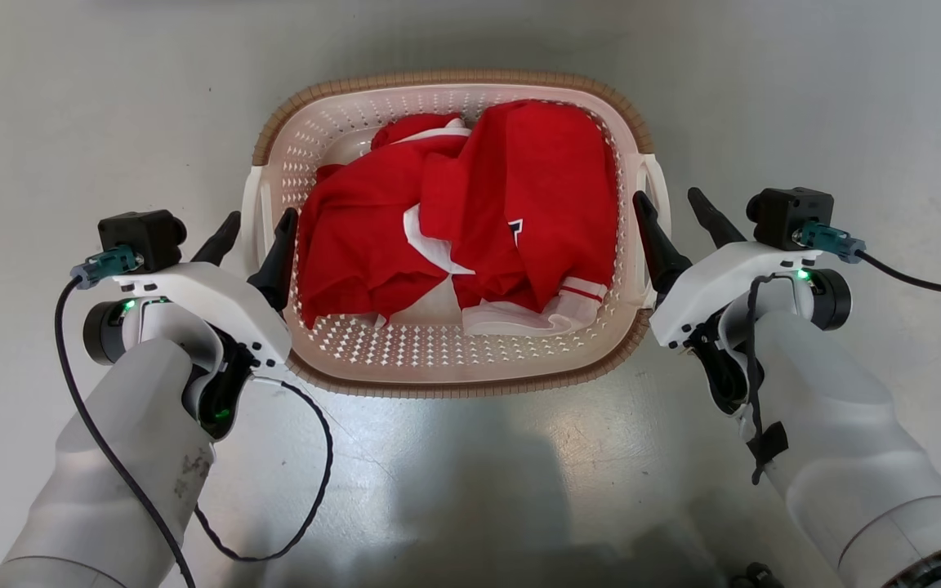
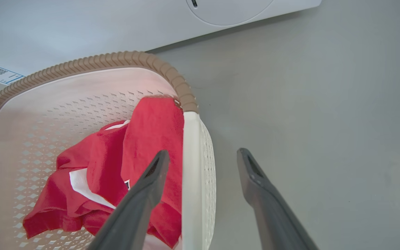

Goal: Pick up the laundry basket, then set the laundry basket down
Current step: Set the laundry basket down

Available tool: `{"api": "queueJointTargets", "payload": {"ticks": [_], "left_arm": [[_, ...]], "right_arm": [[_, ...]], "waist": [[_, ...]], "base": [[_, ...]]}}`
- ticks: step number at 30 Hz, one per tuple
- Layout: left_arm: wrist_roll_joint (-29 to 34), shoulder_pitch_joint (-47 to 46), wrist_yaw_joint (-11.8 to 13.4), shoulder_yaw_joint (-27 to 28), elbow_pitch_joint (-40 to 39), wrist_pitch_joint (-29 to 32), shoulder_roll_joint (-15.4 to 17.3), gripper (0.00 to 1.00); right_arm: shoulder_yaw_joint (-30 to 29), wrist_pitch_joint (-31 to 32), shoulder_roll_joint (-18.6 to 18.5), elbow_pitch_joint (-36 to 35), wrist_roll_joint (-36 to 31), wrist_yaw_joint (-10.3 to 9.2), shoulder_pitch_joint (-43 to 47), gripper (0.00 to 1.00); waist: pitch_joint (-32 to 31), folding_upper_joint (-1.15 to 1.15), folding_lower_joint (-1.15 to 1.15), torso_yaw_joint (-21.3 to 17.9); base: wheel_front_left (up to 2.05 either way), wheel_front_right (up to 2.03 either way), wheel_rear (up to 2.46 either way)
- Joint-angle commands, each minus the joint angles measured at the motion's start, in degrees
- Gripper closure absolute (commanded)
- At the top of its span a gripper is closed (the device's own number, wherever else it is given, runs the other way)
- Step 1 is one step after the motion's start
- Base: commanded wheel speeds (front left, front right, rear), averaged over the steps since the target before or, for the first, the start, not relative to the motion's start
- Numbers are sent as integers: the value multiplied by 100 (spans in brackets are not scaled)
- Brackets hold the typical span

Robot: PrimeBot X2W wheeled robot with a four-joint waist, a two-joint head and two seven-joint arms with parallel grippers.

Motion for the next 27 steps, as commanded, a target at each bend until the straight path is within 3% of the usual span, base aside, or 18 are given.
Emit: {"api": "queueJointTargets", "payload": {"ticks": [1, 16, 27], "left_arm": [[-10, 19, -13, 104, -16, -36, 162, 0], [-29, 511, -13, 196, 36, -36, 166, 0], [641, 1461, -13, 879, -731, -36, 181, 0]], "right_arm": [[59, -37, 88, -17, 18, 11, 287, 0], [-136, -37, 88, -347, -47, 11, 757, 0], [-267, -37, 88, -1068, -135, 11, 1601, 0]], "waist": [[-15, 0, 0, 2], [-1020, 0, 0, -170], [-2265, 0, 0, -291]], "base": [[0, 0, 0], [0, 0, 0], [0, 0, 0]]}}
